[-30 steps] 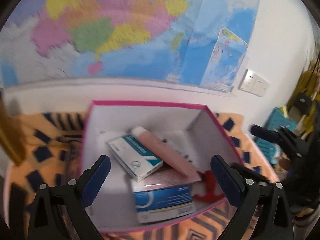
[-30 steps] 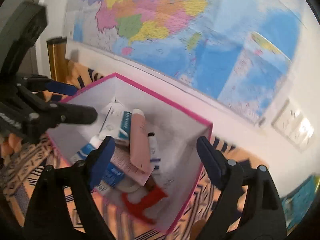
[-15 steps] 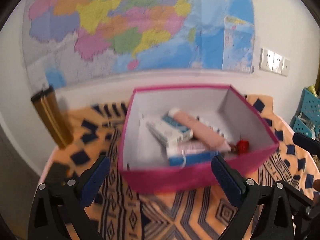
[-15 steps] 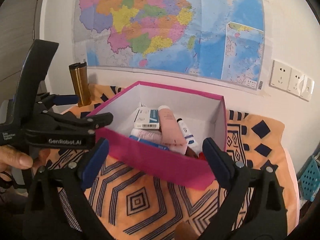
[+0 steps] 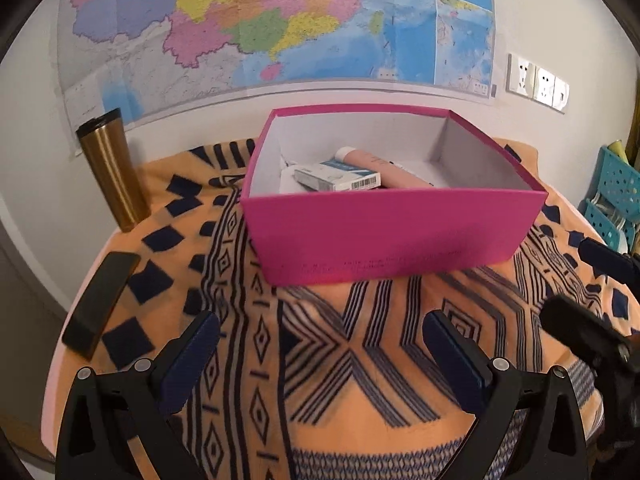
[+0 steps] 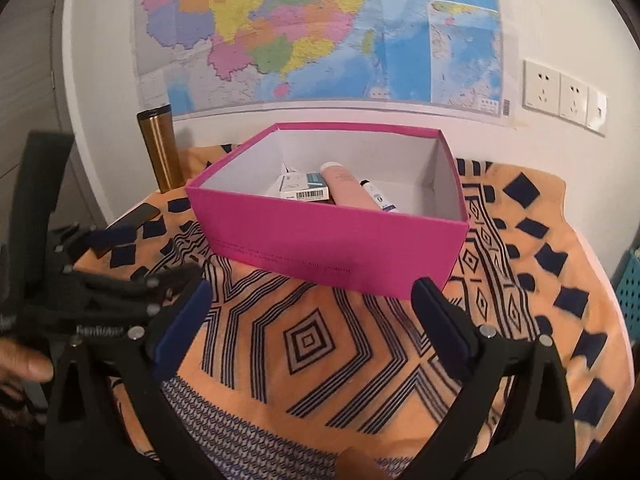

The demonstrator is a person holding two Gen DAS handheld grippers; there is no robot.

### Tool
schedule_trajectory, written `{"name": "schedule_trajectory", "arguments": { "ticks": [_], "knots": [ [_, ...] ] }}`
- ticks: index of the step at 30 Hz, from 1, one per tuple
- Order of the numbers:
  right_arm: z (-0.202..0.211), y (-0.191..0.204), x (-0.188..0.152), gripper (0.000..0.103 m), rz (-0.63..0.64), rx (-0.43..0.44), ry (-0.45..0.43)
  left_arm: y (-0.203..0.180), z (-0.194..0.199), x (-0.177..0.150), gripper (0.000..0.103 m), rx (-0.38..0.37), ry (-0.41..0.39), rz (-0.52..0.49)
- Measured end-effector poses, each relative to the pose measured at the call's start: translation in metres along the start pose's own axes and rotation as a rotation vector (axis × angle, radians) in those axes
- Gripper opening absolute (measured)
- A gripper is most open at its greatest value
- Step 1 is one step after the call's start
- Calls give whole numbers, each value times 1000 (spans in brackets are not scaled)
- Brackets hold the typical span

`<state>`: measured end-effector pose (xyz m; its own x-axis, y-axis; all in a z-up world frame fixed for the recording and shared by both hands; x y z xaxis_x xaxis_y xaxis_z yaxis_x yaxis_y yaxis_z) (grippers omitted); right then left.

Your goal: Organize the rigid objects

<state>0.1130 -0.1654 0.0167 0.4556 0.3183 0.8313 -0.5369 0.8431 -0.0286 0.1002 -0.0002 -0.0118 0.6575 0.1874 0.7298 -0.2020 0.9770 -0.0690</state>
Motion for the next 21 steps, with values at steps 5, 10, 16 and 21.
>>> {"name": "schedule_trajectory", "arguments": {
  "ticks": [5, 10, 16, 21],
  "knots": [
    [-2, 0, -6, 100, -84, -25, 41, 6, 3, -8, 103, 8, 12, 37],
    [-6, 0, -11, 100, -119, -69, 83, 7, 7, -11, 103, 6, 12, 47],
    [-1, 0, -9, 100, -116, -98, 79, 9, 10, -13, 103, -13, 14, 69],
    [4, 1, -6, 100, -102, -114, 68, 9, 14, -12, 103, -5, -1, 75]
  ]
}}
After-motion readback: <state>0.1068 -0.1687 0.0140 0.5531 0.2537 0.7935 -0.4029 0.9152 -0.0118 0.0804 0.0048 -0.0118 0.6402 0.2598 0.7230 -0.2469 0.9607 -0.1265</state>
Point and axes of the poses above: each gripper's, at about its wrist camera, not at the fingertips, and z roughly against the way its jaws point, y to its left, x to its top, the point moved 2 cm from there along -z, roughly the way its jaws point, and after that the axes turned 9 degrees about z, right-handed, at the moved point
